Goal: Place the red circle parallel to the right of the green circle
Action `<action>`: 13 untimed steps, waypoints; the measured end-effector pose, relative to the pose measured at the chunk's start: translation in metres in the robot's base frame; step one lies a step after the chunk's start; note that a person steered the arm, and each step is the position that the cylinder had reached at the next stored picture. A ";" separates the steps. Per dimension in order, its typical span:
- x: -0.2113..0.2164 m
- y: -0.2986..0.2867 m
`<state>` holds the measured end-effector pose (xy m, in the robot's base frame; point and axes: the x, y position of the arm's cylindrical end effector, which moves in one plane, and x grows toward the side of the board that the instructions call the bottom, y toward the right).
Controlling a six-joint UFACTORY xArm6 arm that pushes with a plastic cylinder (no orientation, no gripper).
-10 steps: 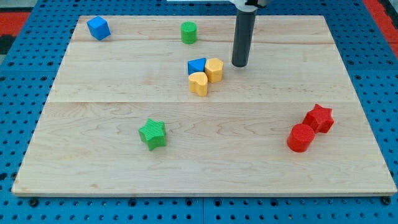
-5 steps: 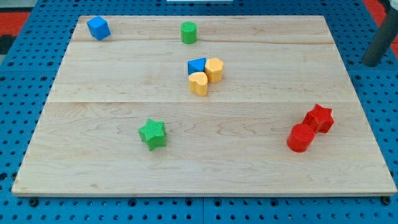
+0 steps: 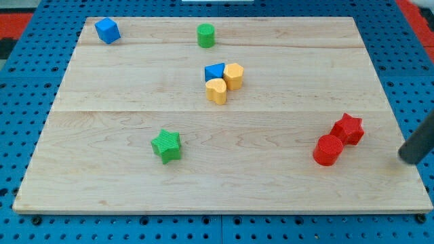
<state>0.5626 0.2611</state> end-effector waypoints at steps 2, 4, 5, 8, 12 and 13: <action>-0.020 -0.106; -0.080 -0.141; -0.075 -0.128; -0.124 -0.109; -0.183 -0.035; -0.221 -0.064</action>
<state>0.3413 0.1975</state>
